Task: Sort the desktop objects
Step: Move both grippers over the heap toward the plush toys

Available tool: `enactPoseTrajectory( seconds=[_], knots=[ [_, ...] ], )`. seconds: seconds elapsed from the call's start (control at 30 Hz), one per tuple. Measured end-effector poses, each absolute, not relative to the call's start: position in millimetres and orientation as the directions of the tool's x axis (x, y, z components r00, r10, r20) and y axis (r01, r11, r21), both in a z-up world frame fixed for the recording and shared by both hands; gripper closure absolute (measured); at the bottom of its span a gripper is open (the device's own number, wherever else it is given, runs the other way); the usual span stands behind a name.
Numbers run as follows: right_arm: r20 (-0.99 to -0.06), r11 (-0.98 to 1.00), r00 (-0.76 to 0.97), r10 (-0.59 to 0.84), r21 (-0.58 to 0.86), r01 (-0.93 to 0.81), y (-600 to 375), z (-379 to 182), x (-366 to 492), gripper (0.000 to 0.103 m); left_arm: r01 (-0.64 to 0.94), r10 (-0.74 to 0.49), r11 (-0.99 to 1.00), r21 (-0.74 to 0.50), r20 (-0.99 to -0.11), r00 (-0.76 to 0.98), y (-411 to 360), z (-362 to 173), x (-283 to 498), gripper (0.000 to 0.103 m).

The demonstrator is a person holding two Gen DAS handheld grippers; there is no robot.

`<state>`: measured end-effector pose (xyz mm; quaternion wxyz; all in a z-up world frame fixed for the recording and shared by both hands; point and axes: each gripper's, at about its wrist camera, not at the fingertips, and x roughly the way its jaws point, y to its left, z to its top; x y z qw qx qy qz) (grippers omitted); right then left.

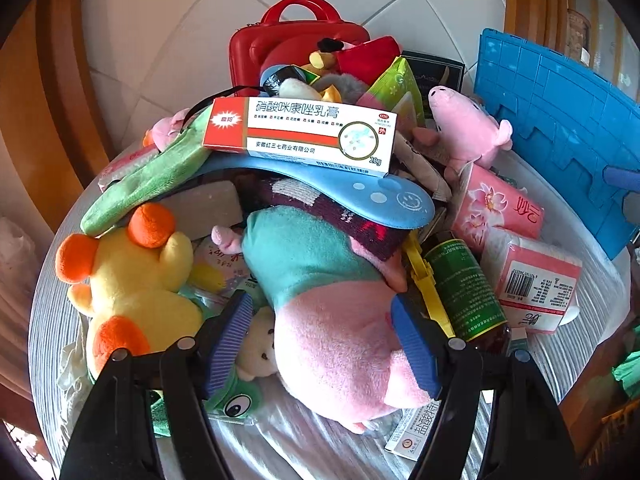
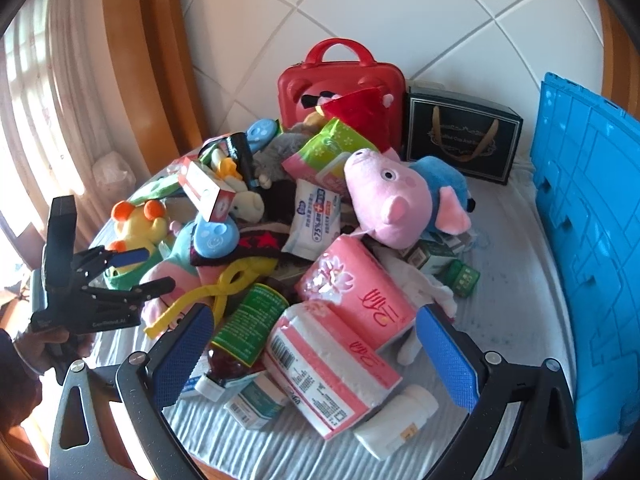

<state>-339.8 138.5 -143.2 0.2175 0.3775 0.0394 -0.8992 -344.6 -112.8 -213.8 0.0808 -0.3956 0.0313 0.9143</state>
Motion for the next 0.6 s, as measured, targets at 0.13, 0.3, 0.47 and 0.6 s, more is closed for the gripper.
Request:
enactPoseTrajectory(
  seconds=[0.13, 0.3, 0.47, 0.6],
  knots=[
    [-0.722, -0.852, -0.556, -0.411, 0.088, 0.516, 110.6, -148.6, -337.5, 0.000, -0.167, 0.129, -0.986, -0.019, -0.723, -0.679, -119.6, -206.5, -338.8, 0.031],
    [-0.725, -0.784, -0.507, -0.466, 0.074, 0.616, 59.4, -149.9, -337.0, 0.001, -0.152, 0.098, -0.988, 0.012, -0.714, -0.693, -127.8, -196.1, -326.2, 0.031],
    [-0.742, -0.771, -0.451, -0.496, 0.138, 0.622, 32.6, -157.4, -348.0, 0.001, -0.096, 0.055, -0.995, 0.018, -0.712, -0.700, -151.7, -194.5, -305.9, 0.031],
    [-0.752, -0.768, -0.440, -0.492, 0.135, 0.626, 23.9, -162.0, -349.0, 0.001, -0.047, 0.027, -0.999, 0.008, -0.719, -0.694, -171.4, -197.4, -295.1, 0.031]
  ],
)
